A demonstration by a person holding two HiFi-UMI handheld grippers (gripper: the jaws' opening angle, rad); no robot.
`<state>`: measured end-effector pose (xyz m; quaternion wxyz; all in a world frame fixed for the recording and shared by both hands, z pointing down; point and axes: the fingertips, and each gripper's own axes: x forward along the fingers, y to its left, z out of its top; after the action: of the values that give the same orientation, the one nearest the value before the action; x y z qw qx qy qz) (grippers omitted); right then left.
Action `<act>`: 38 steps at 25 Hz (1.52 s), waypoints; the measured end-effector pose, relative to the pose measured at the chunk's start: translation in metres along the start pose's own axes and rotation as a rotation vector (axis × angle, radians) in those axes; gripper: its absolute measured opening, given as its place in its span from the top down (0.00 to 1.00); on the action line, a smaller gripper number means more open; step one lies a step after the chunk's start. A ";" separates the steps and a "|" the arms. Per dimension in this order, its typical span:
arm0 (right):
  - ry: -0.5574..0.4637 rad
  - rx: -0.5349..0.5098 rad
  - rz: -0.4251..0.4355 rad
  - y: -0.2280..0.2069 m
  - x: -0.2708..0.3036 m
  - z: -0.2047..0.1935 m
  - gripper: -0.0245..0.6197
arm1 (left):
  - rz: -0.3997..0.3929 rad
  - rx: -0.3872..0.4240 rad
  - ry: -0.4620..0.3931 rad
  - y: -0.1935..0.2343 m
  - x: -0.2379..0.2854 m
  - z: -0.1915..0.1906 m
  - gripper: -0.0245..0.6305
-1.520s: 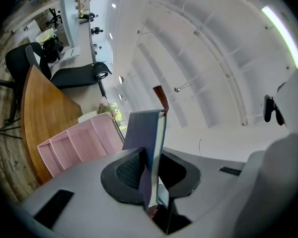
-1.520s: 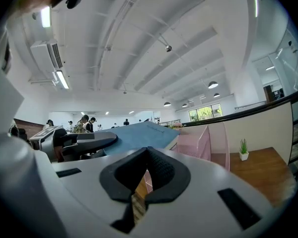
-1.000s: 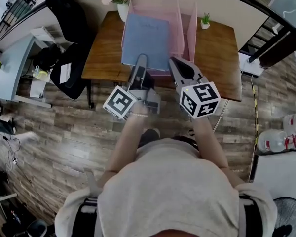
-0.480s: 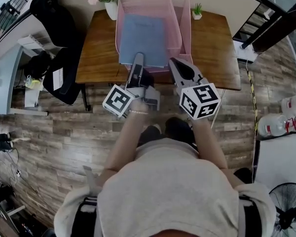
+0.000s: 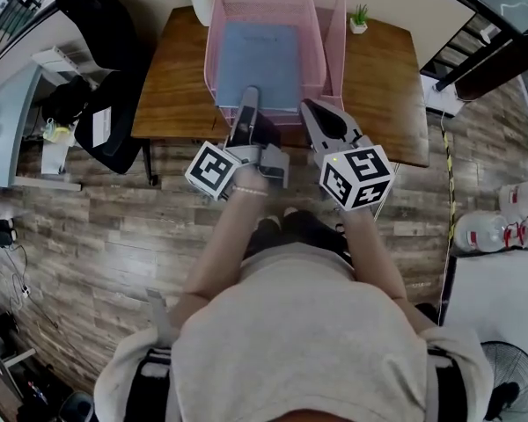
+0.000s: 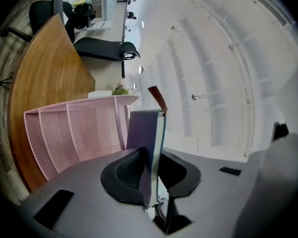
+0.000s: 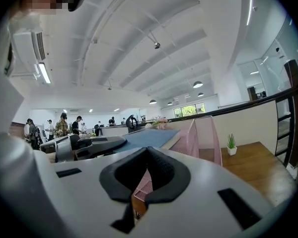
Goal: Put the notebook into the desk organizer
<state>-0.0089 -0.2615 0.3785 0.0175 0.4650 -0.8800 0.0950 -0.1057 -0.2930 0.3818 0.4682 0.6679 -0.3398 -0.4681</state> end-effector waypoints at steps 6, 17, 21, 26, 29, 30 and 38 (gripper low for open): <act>0.011 -0.004 0.027 -0.007 0.005 0.005 0.95 | 0.037 -0.042 -0.045 0.012 0.001 -0.003 0.85; 0.022 0.003 0.044 -0.011 0.008 -0.001 0.95 | 0.073 -0.044 -0.040 0.030 -0.001 -0.008 0.86; 0.021 0.009 0.043 -0.011 0.009 -0.001 0.95 | 0.057 -0.033 -0.044 0.029 -0.001 -0.008 0.86; 0.024 -0.016 0.033 -0.010 0.008 -0.003 0.95 | 0.127 0.072 -0.004 0.031 -0.002 -0.009 0.84; 0.025 -0.031 0.030 -0.008 0.006 -0.002 0.95 | 0.151 0.132 0.023 0.028 -0.005 -0.011 0.77; 0.025 -0.035 0.030 -0.007 0.006 -0.002 0.95 | 0.151 0.141 0.029 0.027 -0.006 -0.012 0.76; 0.022 -0.051 0.024 -0.007 0.003 -0.003 0.95 | 0.153 0.194 0.082 0.022 -0.014 -0.023 0.74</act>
<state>-0.0054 -0.2670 0.3831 0.0377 0.4529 -0.8874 0.0779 -0.0886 -0.2807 0.4101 0.4491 0.7008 -0.4140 -0.3684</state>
